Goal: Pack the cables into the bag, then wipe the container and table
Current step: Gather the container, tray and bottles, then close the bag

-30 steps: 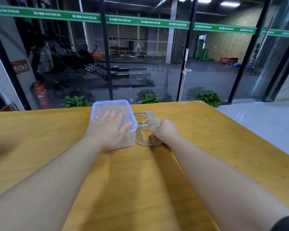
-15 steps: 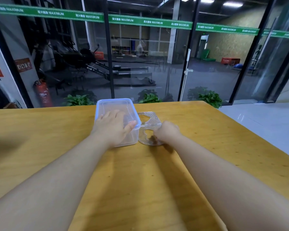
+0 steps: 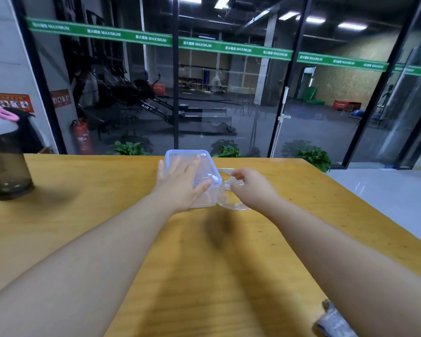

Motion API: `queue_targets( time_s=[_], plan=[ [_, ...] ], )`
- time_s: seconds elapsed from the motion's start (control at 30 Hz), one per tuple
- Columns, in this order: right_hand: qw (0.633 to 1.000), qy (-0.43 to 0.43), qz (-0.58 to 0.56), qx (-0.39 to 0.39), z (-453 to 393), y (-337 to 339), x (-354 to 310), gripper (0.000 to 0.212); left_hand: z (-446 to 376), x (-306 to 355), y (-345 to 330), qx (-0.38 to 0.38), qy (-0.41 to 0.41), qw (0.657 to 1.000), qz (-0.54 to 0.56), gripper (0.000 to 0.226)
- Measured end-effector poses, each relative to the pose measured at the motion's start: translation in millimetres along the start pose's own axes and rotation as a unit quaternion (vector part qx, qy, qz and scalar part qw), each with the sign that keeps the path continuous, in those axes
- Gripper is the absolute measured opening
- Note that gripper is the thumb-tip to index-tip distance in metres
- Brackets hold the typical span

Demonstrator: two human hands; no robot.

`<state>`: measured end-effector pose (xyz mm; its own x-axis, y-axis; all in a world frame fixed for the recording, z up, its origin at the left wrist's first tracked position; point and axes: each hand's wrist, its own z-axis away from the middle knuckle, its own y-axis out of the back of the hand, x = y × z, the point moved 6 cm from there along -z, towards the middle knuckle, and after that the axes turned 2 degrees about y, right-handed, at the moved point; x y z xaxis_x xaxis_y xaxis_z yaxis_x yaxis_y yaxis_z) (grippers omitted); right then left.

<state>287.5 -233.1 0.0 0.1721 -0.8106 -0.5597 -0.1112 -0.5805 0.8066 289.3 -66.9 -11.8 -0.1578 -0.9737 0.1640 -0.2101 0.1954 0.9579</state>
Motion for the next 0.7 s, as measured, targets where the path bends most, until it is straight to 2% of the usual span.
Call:
queue_targets(
  time_s=[0.1, 0.27, 0.43, 0.6, 0.7],
  plan=[
    [0.999, 0.025, -0.028, 0.007, 9, -3, -22, 0.043, 20, -12, 5, 0.043, 0.013, 0.998, 0.042, 0.071],
    [0.994, 0.055, -0.090, -0.023, 26, -24, -63, 0.066, 52, -51, 24, 0.147, 0.001, 0.985, 0.085, 0.071],
    [0.989, 0.080, -0.115, -0.051, 40, -58, -110, 0.065, 85, -110, 45, 0.221, 0.052, 0.965, 0.130, 0.059],
    [0.989, 0.104, -0.048, -0.097, 48, -117, -148, 0.068, 112, -179, 41, 0.184, 0.157, 0.965, 0.100, 0.064],
    [0.982, 0.113, -0.001, -0.148, 54, -162, -166, 0.071, 125, -216, 35, 0.166, 0.237, 0.949, 0.124, 0.071]
  ],
)
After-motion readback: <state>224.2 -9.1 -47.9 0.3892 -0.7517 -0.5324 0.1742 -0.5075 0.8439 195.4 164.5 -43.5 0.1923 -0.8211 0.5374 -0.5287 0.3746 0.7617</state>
